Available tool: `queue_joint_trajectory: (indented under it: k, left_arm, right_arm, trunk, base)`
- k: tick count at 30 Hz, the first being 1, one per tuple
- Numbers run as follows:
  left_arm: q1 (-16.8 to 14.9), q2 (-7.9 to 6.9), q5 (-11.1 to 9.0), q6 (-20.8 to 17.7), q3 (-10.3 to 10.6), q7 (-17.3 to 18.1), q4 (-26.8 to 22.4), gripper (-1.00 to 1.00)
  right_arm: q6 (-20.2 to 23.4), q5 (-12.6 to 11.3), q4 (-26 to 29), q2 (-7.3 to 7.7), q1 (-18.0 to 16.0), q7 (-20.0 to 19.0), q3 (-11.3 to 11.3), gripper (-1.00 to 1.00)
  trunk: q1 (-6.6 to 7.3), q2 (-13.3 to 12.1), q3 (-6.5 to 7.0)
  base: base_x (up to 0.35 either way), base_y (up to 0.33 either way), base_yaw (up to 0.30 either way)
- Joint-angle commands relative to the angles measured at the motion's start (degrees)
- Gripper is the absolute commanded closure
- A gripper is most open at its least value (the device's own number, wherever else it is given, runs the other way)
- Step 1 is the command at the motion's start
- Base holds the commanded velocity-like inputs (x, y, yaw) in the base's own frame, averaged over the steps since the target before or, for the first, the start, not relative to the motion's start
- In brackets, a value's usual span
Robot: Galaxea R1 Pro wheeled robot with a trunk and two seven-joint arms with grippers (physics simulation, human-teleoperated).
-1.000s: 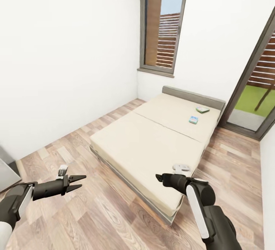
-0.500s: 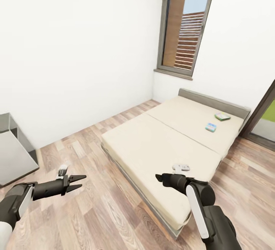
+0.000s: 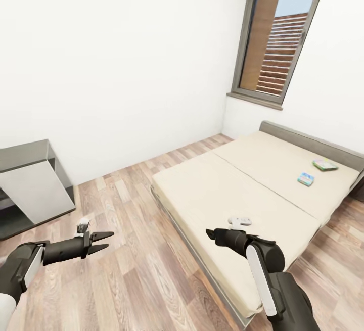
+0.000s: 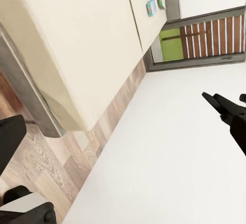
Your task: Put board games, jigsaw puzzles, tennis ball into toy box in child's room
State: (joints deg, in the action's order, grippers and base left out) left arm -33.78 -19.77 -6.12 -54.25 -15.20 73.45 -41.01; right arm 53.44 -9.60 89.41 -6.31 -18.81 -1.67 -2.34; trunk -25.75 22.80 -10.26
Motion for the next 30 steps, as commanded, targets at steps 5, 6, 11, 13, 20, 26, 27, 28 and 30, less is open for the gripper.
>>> queue_joint_trajectory:
  k: [5, 6, 11, 13, 20, 26, 27, 28, 30]
  left_arm:
    - [-0.05, 0.04, -0.11, -0.46, -0.01, 0.05, 0.04, -1.0]
    - [-0.05, 0.05, -0.11, -0.46, -0.01, 0.04, 0.01, -1.0]
    - [-0.05, 0.06, -0.12, -0.47, -0.01, 0.03, 0.01, -1.0]
    - [-0.05, 0.06, -0.12, -0.47, -0.01, 0.0, 0.03, -1.0]
    - [-0.05, 0.08, -0.12, -0.44, -0.01, -0.09, 0.03, -1.0]
    - [-0.05, 0.15, -0.12, -0.44, 0.05, -0.12, 0.02, -1.0]
    - [-0.05, 0.15, -0.12, -0.45, 0.06, -0.13, 0.02, -1.0]
    - [-0.05, 0.16, -0.12, -0.47, 0.05, -0.14, 0.0, -1.0]
    - [-0.05, 0.16, -0.12, -0.47, 0.03, -0.1, 0.0, -1.0]
  right_arm:
    - [-0.07, 0.02, 0.06, -0.02, -0.03, -0.17, 0.03, -1.0]
    - [-0.11, 0.02, 0.06, -0.02, -0.04, -0.17, 0.04, -1.0]
    - [-0.17, 0.02, 0.06, -0.02, -0.04, -0.17, 0.04, -1.0]
    - [-0.18, 0.02, 0.06, -0.02, -0.05, -0.17, 0.0, -1.0]
    - [-0.18, 0.02, 0.06, -0.02, -0.02, -0.17, -0.01, -1.0]
    - [-0.18, 0.02, 0.06, -0.02, -0.05, -0.17, -0.03, -1.0]
    - [-0.18, 0.02, 0.06, -0.02, -0.06, -0.17, -0.03, -1.0]
    - [-0.18, 0.02, 0.06, -0.02, -0.06, -0.17, -0.03, -1.0]
    - [-0.18, 0.02, 0.06, -0.02, -0.06, -0.17, -0.03, -1.0]
  trunk:
    - [-0.03, 0.12, -0.12]
    - [-0.03, 0.12, -0.12]
    - [-0.03, 0.12, -0.12]
    - [-0.03, 0.12, -0.12]
    - [-0.03, 0.12, -0.12]
    - [-0.03, 0.12, -0.12]
    - [-0.03, 0.12, -0.12]
    - [-0.03, 0.12, -0.12]
    - [-0.03, 0.12, -0.12]
  base:
    - [0.001, -0.001, 0.29]
    - [0.0, 0.0, 0.29]
    - [0.0, 0.0, 0.29]
    - [0.0, 0.0, 0.29]
    - [0.0, -0.002, 0.29]
    - [0.0, -0.084, 0.29]
    - [0.0, -0.158, 0.29]
    - [0.0, -0.177, 0.29]
    - [0.0, -0.186, 0.29]
